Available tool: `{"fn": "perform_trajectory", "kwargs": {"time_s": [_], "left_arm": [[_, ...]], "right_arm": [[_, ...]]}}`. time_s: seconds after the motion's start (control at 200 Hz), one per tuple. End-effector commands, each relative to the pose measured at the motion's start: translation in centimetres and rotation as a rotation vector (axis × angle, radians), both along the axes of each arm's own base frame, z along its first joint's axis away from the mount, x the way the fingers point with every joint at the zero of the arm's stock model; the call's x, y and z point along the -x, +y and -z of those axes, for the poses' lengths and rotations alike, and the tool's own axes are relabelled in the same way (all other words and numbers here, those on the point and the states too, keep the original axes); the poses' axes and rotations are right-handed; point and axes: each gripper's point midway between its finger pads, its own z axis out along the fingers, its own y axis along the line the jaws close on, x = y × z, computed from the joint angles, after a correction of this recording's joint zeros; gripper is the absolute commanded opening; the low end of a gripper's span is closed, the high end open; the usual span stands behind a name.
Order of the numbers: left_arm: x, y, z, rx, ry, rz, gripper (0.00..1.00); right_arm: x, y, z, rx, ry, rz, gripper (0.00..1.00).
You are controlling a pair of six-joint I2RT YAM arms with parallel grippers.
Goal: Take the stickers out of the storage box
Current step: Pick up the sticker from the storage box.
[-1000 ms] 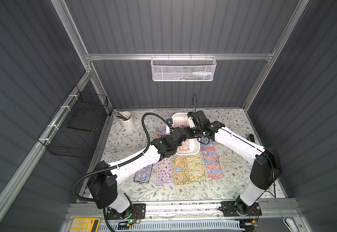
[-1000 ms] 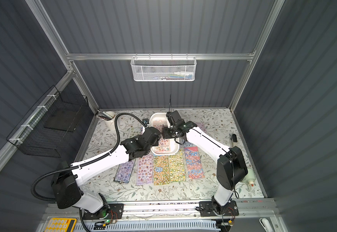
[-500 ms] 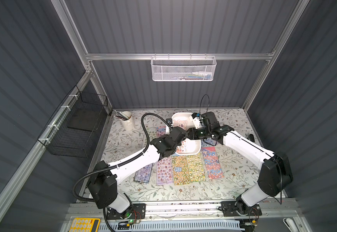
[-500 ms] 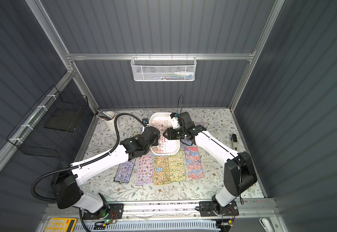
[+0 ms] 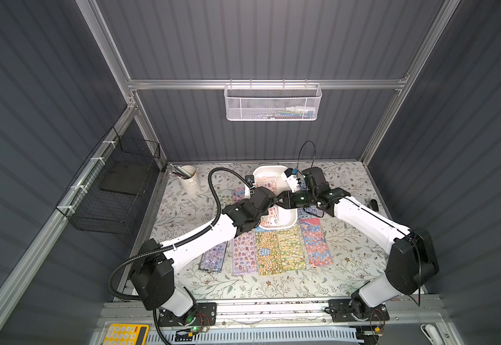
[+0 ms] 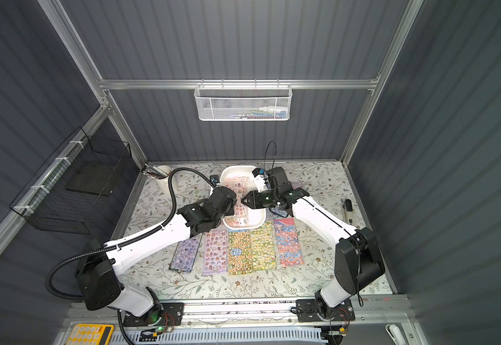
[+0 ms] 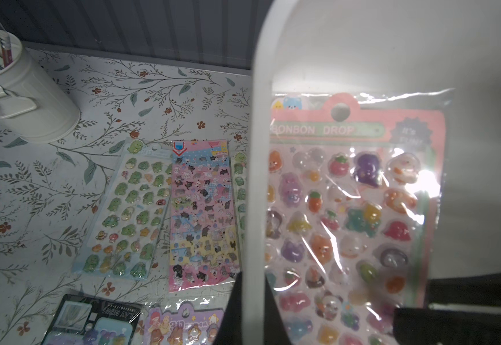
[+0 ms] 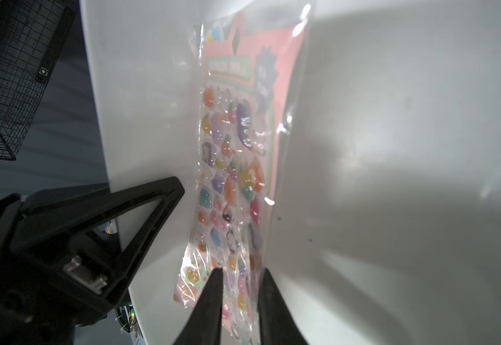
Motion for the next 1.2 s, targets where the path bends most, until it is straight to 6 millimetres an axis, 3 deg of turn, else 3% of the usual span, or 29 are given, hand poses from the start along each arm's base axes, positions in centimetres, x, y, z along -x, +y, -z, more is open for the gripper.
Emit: {"fn": "perform_trajectory", "kwargs": {"time_s": [0.0,0.295,0.62,1.01,1.196], "left_arm": [[-0.6,-0.4,-2.4,0.072,-0.051,-0.011,0.00],[-0.5,0.0,-2.0,0.069,-0.047,-0.018,0.00],[-0.3,0.2,-1.8,0.074,-0.046,-0.013,0.00],[2.2,2.1,0.5,0.108,0.017,-0.016,0.00],[4.3,4.2,2.1,0.128,0.047,-0.028,0.00]], "right_arm": [[-0.3,0.2,-0.6,-0.019,-0.014,-0.006,0.19],[-0.6,-0.9,-1.9,0.000,-0.031,0.050,0.07],[0.9,-3.0,-4.6,0.058,-0.002,0.089,0.05],[6.5,-8.4,-8.6,0.166,0.116,0.122,0.06],[9.2,-11.7,-8.6,0.271,0.200,0.170,0.10]]}}
